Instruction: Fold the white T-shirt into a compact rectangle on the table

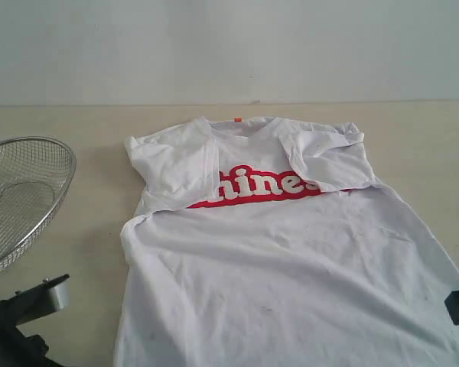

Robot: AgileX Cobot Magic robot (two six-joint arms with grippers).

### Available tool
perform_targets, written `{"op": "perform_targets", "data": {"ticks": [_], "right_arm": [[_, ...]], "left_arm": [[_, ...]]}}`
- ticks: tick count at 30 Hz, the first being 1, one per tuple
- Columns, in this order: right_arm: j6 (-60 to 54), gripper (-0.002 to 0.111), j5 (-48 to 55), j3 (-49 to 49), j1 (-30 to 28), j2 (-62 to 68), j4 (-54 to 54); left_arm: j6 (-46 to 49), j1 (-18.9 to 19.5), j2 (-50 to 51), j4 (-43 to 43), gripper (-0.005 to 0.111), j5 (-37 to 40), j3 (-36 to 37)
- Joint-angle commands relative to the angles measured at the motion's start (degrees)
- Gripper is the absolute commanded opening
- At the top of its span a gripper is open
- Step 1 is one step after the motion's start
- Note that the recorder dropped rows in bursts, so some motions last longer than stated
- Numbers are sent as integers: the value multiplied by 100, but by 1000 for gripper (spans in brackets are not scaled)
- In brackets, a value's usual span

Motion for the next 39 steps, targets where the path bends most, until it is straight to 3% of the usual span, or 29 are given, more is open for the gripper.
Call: {"op": "perform_targets", "data": {"ticks": [1, 12, 39], "right_arm": [[138, 51, -24, 131, -22, 42, -177], [264, 51, -193, 325, -355, 973, -234], [294, 51, -795, 325, -471, 2415, -155]], "left_arm": [[238, -146, 393, -144, 55, -390, 20], [1019, -146, 553, -777, 55, -627, 20], [1019, -146, 553, -738, 55, -744, 20]]}}
